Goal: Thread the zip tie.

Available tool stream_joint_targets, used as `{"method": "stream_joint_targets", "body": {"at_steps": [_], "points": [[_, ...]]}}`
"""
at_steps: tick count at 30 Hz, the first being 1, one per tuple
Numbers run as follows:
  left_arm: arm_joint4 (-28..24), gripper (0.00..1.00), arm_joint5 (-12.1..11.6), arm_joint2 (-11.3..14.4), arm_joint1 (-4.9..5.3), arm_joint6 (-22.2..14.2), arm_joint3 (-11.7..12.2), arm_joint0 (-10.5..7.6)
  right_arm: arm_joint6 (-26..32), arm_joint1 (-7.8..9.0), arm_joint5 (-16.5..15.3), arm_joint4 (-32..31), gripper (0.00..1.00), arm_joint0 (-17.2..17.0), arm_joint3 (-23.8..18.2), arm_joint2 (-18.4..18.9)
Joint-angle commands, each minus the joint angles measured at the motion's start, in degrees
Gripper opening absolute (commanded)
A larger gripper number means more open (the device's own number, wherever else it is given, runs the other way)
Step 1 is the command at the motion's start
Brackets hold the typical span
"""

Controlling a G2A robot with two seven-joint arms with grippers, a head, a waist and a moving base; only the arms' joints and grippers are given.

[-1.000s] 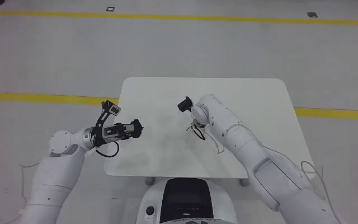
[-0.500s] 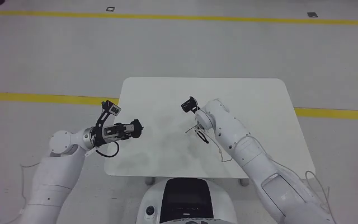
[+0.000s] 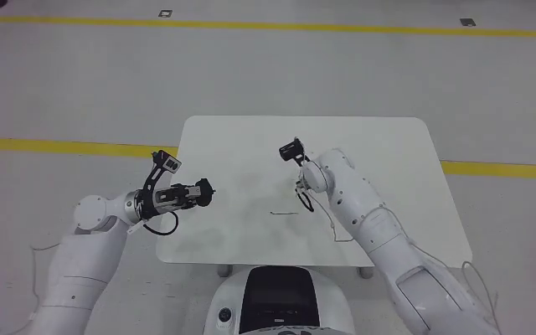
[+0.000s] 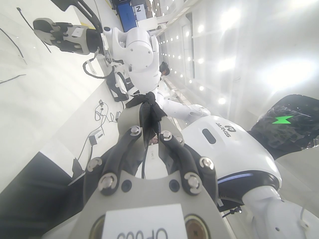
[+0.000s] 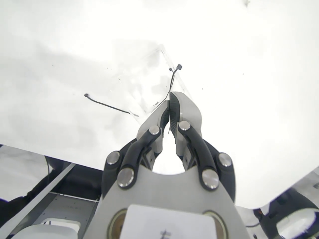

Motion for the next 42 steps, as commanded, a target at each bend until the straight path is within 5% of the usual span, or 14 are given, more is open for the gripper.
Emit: {"method": "stream_joint_targets", "body": {"at_steps": [1, 9, 17, 24, 35, 42], "points": [[0.0, 0.0, 0.0, 0.0, 0.0, 0.0, 0.0, 0.0, -1.5, 0.43, -1.7, 2.7, 0.0, -1.1, -1.5, 2.2], [0.0, 0.0, 0.0, 0.0, 0.0, 0.0, 0.0, 0.0, -8.4, 2.76, -12.3, 15.7, 0.0, -7.7, -7.7, 12.9], [0.0, 0.0, 0.0, 0.0, 0.0, 0.0, 0.0, 0.0, -8.4, 2.76, -12.3, 15.7, 0.0, -7.7, -7.7, 12.9], [0.1, 0.0, 1.2, 1.3, -0.13, 1.9, -0.2, 0.07, -18.0, 3.22, -12.5, 19.3, 0.0, -11.6, -10.3, 14.9], [1.1, 0.0, 1.2, 10.4, -1.45, 1.9, 3.3, -4.28, -33.7, 4.77, -17.6, 26.5, 0.0, -22.5, -18.4, 21.0], [1.7, 0.0, 0.0, 16.5, -2.67, 3.1, 5.6, -7.01, -38.7, 5.24, -18.3, 28.1, 0.0, -25.0, -19.5, 22.0]]}}
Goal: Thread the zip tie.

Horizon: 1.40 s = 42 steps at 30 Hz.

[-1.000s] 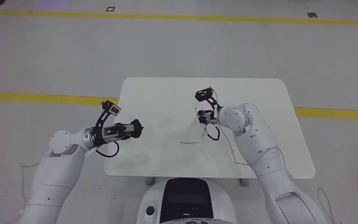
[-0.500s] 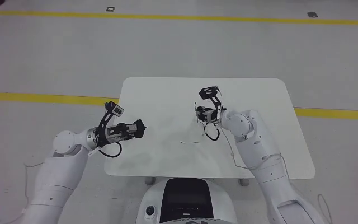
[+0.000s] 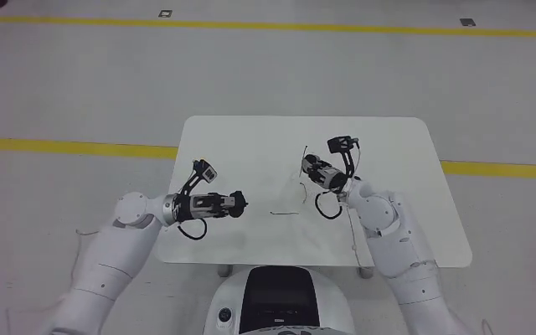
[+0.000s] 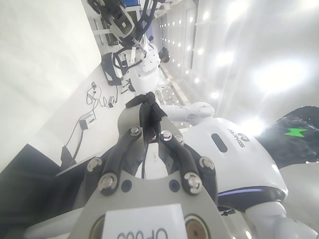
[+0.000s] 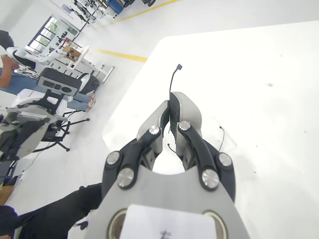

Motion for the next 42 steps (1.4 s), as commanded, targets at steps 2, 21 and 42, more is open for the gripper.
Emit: {"method": "stream_joint_targets", "body": {"at_steps": [2, 21, 42], "points": [[0.9, 0.0, -1.0, 1.0, -0.18, 0.6, 0.7, -0.73, -0.4, 0.06, -0.1, -0.2, 0.0, -0.1, -0.1, 0.1], [-1.8, 0.0, -2.0, 5.0, -2.14, 7.9, 6.7, -4.21, -25.0, -0.41, 3.9, -6.0, 0.0, -6.4, -6.5, -3.5], [-0.6, 0.0, -1.8, 9.1, -5.18, 12.9, 12.7, -10.13, -37.0, -0.85, 6.8, -11.6, 0.0, -7.7, -5.9, -6.9]]}}
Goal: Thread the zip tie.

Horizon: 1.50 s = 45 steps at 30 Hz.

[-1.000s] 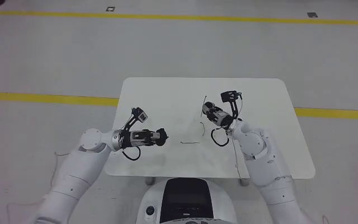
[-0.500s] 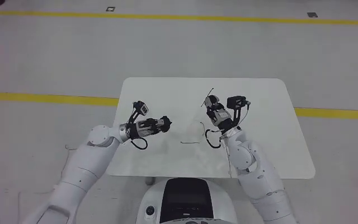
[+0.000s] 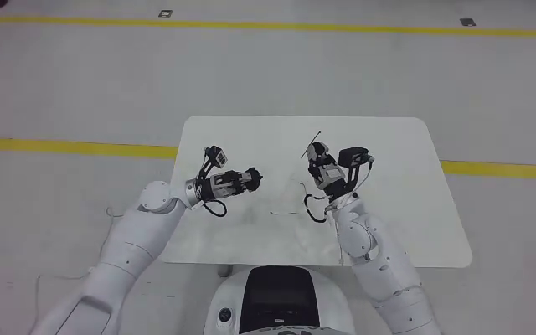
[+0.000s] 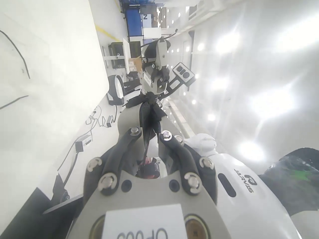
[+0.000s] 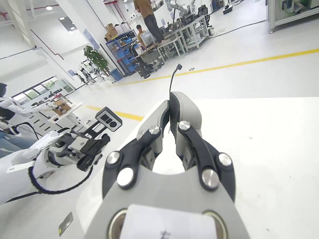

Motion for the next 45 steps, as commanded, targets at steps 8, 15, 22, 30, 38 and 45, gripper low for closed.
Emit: {"method": "stream_joint_targets", "body": {"at_steps": [8, 15, 22, 30, 38, 45], "points": [[1.2, 0.0, 0.0, 1.6, -1.19, 7.4, -1.0, 2.09, -9.3, -0.35, 2.8, -4.1, 0.0, -4.5, -1.7, -3.6], [2.6, 0.0, 0.0, 2.7, -2.94, 8.9, -0.1, 1.33, -13.1, -0.6, 4.9, -6.4, 0.0, -6.3, -1.4, -6.1], [3.8, 0.0, 0.0, 3.6, -3.98, 8.3, 1.1, 0.5, -14.7, -0.78, 5.6, -6.3, 0.0, -6.1, -0.8, -6.9], [6.8, 0.0, 0.2, 4.0, -3.62, 5.9, 2.1, -0.07, -14.4, -0.77, 6.1, -6.6, 0.0, -6.3, -1.1, -7.0], [6.4, 0.0, 0.0, 2.7, -3.64, -1.6, 6.6, -3.06, -12.6, -0.89, 8.4, -7.2, 0.0, -7.1, -1.4, -8.3], [5.3, 0.0, 0.0, 2.8, -4.92, -3.7, 8.9, -4.67, -11.8, -1.08, 9.2, -7.0, 0.0, -6.9, -1.0, -9.4]]}}
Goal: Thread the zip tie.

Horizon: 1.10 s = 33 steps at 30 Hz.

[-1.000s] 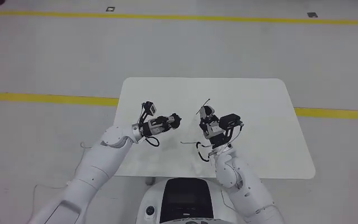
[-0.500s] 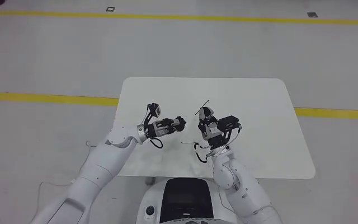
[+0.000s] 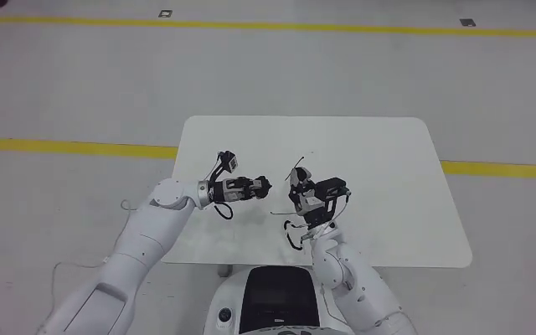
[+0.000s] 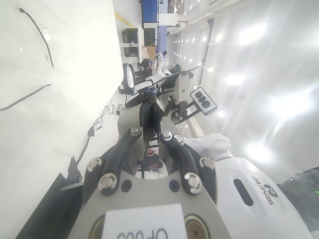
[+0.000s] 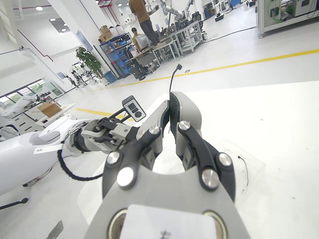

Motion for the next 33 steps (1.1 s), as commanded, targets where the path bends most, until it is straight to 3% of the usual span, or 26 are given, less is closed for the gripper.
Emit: {"method": "stream_joint_targets", "body": {"at_steps": [1, 33], "points": [[-1.0, 0.0, 0.0, -0.1, -0.41, -0.5, 0.3, -0.09, 0.0, 0.0, 0.0, 0.0, 0.0, 0.0, 0.0, 0.0], [-1.0, 0.0, 0.0, -0.1, -0.41, -0.5, 0.3, -0.09, -0.5, -0.21, -0.8, -0.6, 0.0, 0.1, -0.2, -3.2]]}}
